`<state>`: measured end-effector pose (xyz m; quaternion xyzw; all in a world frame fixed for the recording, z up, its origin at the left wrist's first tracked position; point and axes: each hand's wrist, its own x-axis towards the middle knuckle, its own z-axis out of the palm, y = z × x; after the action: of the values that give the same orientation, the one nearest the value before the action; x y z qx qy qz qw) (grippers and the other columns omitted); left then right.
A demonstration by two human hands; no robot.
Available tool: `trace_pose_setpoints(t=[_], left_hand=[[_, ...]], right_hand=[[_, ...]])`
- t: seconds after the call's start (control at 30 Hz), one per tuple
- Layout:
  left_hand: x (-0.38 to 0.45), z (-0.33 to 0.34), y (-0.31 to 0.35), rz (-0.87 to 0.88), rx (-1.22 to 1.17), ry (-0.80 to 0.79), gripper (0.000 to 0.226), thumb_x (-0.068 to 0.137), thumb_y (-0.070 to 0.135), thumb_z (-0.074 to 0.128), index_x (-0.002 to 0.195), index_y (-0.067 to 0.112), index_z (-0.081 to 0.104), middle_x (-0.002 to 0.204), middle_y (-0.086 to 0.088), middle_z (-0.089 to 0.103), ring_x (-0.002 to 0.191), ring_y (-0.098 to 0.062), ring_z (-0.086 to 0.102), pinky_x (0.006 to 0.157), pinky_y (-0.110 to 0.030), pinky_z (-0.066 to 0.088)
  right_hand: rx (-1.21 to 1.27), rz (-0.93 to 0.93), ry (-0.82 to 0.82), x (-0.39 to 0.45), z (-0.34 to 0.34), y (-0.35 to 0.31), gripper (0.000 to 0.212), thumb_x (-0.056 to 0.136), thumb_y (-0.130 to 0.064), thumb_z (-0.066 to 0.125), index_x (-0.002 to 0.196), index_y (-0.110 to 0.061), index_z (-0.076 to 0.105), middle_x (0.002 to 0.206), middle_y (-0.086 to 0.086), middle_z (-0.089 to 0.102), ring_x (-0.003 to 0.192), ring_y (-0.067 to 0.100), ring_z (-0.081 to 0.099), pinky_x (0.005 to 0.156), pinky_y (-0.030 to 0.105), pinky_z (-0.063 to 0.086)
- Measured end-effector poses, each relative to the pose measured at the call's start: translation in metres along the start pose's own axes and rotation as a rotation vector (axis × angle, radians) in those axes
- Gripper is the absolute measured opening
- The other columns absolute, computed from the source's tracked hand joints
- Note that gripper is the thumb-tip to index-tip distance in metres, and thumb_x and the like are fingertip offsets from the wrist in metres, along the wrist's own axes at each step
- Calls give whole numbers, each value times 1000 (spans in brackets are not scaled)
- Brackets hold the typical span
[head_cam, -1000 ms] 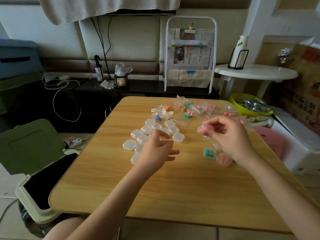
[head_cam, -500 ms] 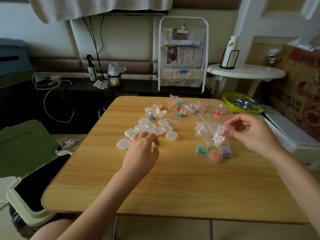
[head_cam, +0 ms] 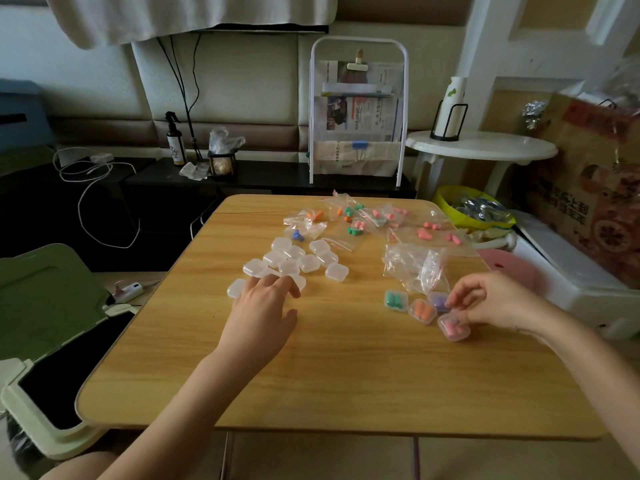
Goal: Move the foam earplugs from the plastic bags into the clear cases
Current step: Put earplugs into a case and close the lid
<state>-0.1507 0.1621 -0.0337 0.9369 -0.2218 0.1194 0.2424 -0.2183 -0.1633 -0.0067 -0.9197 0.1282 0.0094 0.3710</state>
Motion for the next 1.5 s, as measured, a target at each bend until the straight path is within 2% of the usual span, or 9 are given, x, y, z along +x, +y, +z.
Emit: trace_pose_setpoints(t=[0.1,0.43,0.6,0.73,0.9,0.97,1.13,1.4,1.5], left_hand=[[-3,-2,-2,6,26,3,25,89,24,58,114,25,55,124,8,53,116,-18,39,93,-31,34],[-6,-6,-5,7,37,-31,25,91,26,55,116,24,55,125,8,54,120,-17,39,95,-33,36],[-6,-7,-5,42,61,-78,31,91,27,56,122,26,54,129,9,53,123,-15,39,95,-30,38],[-5,-8,-7,37,49,-84,31,91,25,57,122,25,55,129,8,54,123,-14,38,91,-28,40],[-5,-9,-10,35,26,-93,34,89,22,60,122,24,55,128,7,53,121,-14,39,89,-26,39],[-4,-10,-12,24,13,-102,36,88,19,62,122,23,56,129,6,53,120,-14,40,90,-25,38],[-4,-10,-13,20,-6,-122,37,88,14,59,125,20,57,133,5,51,125,-14,40,99,-25,33],[-3,-11,-16,10,7,-203,49,87,2,53,133,19,52,144,5,43,137,-12,30,110,-24,24],[-1,-10,-18,34,22,-223,51,89,-1,51,135,21,49,146,5,41,139,-10,27,112,-24,21]], right_hand=[[-103,-3,13,1,5,1,22,65,-3,84,71,-18,71,79,-2,71,82,14,65,79,32,52],[-426,-89,145,-13,26,-34,20,66,-39,84,80,-42,70,90,-16,53,73,7,61,64,31,57],[-528,-90,153,-5,36,-33,40,73,-33,80,109,-41,66,99,-12,55,94,12,55,76,36,52],[-272,-86,48,0,33,-27,52,73,-15,81,112,-42,61,95,-9,55,79,9,55,63,23,47],[-331,-118,247,9,16,-14,25,86,-11,66,102,-29,72,92,-12,68,76,-3,59,69,25,47],[-453,-84,226,9,17,-8,25,89,-13,61,100,-33,72,106,-14,68,92,7,62,83,36,52],[-589,-43,127,5,17,-12,25,89,-16,57,80,-35,71,92,-17,68,83,9,62,79,39,54],[-572,-59,164,-4,20,-21,26,92,-20,56,110,-34,69,109,-11,68,89,11,62,79,36,54],[-690,0,100,-9,19,-25,27,93,-22,50,107,-38,67,94,-14,64,75,6,59,68,29,52]])
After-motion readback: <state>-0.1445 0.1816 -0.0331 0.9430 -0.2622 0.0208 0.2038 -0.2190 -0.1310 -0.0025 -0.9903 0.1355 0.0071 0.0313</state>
